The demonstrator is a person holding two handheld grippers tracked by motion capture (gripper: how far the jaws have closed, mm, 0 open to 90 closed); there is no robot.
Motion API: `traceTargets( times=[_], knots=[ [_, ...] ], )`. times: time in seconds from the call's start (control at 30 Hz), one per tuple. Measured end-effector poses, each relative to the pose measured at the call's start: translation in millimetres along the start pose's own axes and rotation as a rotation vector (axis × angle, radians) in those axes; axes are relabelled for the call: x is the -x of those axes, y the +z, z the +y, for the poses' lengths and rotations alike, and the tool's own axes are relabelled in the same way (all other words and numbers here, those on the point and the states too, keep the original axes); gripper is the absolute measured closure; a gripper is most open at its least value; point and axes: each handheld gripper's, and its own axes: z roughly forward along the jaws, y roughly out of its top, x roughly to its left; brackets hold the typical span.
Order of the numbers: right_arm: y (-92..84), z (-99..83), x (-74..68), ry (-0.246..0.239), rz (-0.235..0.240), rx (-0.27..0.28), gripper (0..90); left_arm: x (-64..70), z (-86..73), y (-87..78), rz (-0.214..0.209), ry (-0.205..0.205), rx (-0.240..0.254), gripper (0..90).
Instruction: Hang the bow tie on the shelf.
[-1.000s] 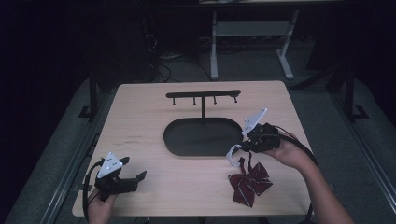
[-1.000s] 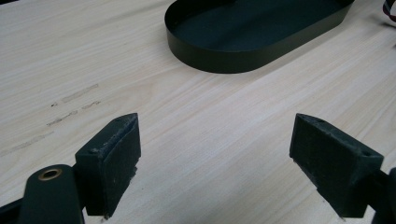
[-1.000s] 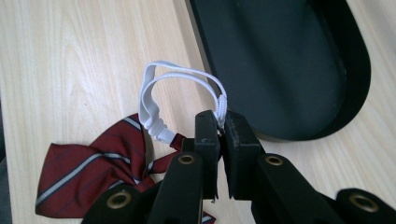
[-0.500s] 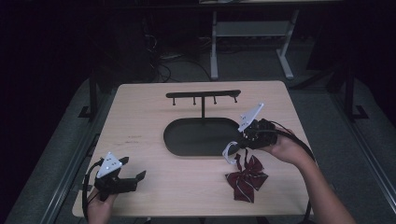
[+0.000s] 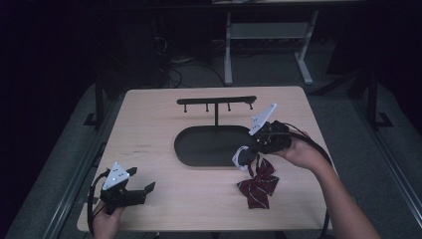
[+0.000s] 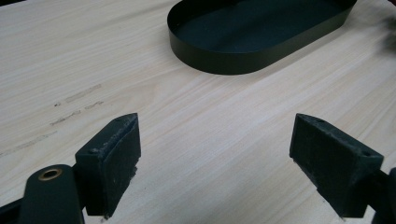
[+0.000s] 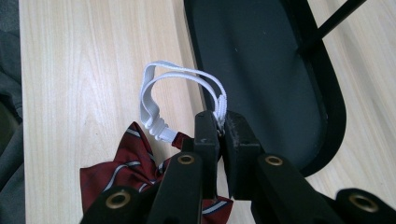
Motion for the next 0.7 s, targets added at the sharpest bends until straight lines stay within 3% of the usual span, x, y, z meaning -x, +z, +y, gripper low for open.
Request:
traceTargets(
  times=[0.7],
  knots=[
    [-3.1,17.0,16.4,-0.015,0.027,0.008,84.1,-2.3,0.7,1.6,0.008,-0.006,-0.001,16.1]
  ],
)
